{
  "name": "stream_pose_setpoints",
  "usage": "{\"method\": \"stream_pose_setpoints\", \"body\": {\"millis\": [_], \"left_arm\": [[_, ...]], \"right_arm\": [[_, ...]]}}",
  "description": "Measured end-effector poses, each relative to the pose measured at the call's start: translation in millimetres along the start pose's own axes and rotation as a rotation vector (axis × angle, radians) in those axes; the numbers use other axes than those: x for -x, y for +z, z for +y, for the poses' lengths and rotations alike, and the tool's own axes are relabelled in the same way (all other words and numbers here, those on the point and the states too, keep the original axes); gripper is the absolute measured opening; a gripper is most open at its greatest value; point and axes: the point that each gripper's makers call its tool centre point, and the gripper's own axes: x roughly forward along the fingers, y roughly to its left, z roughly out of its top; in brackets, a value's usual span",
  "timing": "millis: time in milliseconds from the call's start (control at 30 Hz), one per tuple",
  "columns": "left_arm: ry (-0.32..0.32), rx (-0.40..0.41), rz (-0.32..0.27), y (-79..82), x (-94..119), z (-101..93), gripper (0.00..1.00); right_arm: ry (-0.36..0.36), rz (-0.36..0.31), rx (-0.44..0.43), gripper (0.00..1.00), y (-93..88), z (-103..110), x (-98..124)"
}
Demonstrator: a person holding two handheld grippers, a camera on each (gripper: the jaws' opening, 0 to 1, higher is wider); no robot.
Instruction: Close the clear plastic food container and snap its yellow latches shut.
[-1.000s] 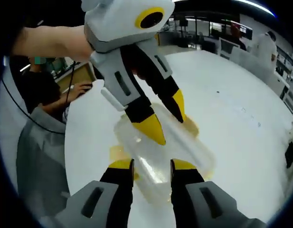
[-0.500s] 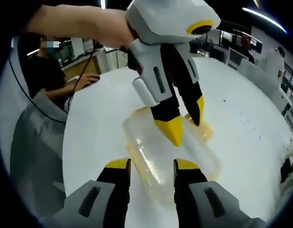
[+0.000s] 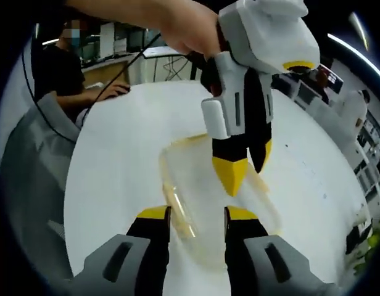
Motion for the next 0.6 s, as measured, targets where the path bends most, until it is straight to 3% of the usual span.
{"method": "stream_pose_setpoints", "body": {"millis": [600], "left_arm": [[-0.143,-0.002,0.128,0.8,-8.3,1.7,0.29]], "right_arm": [[-0.096,0.004,0.127,0.32,-3.2,1.9,-3.7]]}}
